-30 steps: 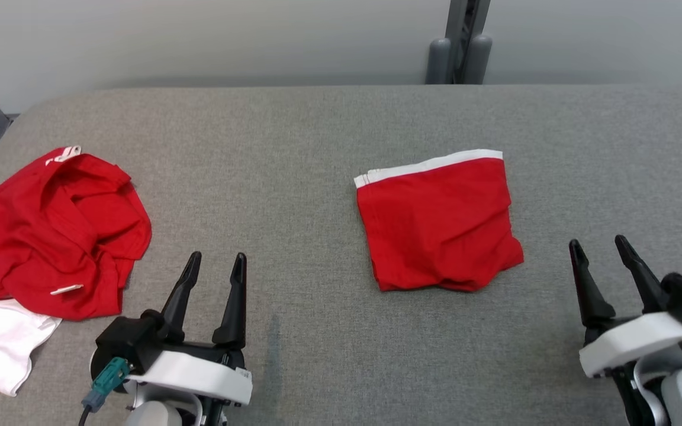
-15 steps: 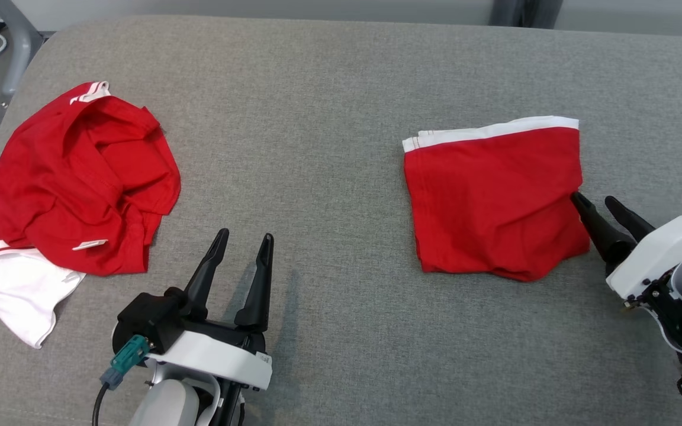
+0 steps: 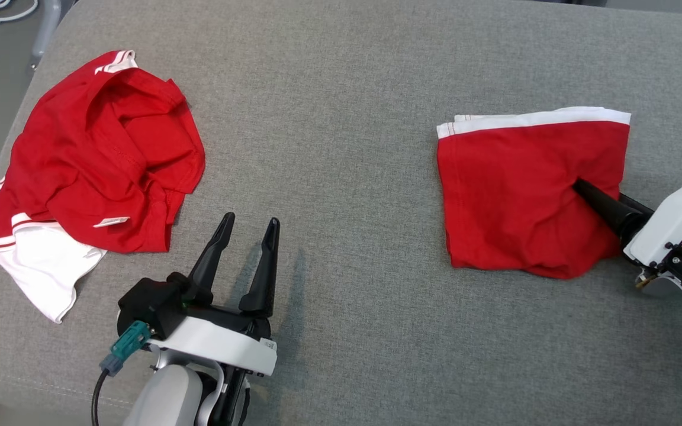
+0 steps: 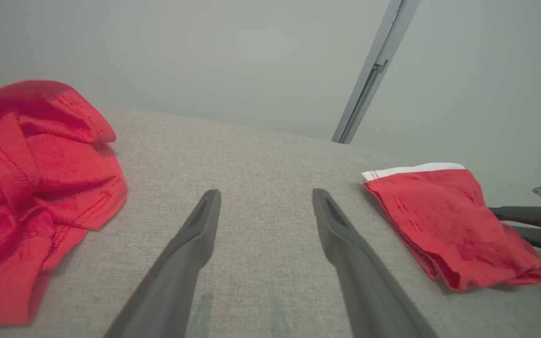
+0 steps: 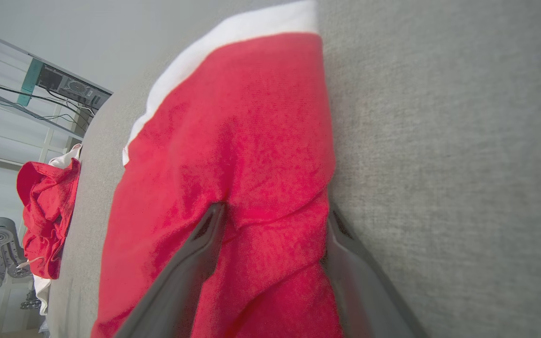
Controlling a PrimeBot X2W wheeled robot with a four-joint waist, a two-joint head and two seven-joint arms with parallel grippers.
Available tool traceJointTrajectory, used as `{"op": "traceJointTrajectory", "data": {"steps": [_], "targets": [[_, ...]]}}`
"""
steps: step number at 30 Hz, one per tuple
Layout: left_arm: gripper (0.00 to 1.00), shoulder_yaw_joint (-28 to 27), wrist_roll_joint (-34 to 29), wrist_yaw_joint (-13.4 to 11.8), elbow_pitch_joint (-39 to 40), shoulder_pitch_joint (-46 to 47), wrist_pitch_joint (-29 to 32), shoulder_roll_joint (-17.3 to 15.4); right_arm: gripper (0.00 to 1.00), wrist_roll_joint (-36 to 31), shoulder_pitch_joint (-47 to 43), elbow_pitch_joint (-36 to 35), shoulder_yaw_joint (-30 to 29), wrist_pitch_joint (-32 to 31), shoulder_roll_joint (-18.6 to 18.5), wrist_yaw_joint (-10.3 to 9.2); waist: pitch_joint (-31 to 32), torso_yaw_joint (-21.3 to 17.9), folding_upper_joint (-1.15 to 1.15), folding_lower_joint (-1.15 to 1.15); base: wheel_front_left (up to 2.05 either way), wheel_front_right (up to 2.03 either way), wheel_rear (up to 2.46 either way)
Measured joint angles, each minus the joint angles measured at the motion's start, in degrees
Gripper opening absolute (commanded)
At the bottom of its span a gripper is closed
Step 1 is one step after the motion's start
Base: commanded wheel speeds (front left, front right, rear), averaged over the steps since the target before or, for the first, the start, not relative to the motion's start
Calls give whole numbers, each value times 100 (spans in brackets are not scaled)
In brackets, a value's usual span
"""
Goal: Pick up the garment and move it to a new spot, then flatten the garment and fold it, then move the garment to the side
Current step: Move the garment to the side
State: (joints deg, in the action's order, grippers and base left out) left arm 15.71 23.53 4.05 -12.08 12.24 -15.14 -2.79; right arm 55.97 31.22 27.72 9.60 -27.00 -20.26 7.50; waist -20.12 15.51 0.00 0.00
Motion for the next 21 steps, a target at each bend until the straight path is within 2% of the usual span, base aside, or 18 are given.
{"op": "traceJointTrajectory", "data": {"steps": [5,6,7,9,21], "targets": [[100,-76,78,-34,10,121,0,-1,100,19,122,-22,105,-122,-55,1,-82,106,0,0,0,0,0],[100,-81,80,-34,11,133,0,0,83,15,138,-10,127,-123,-77,1,-91,124,0,0,0,0,0],[100,-82,84,-34,11,136,0,0,42,-9,159,-8,171,-124,-110,2,-98,140,0,0,0,0,0],[100,-91,88,-34,11,145,0,0,0,-98,193,-5,248,-111,-151,1,-112,159,0,0,0,0,0],[100,-100,57,-40,22,202,0,1,0,-215,221,-286,972,495,-413,0,-17,28,0,0,0,0,0]]}}
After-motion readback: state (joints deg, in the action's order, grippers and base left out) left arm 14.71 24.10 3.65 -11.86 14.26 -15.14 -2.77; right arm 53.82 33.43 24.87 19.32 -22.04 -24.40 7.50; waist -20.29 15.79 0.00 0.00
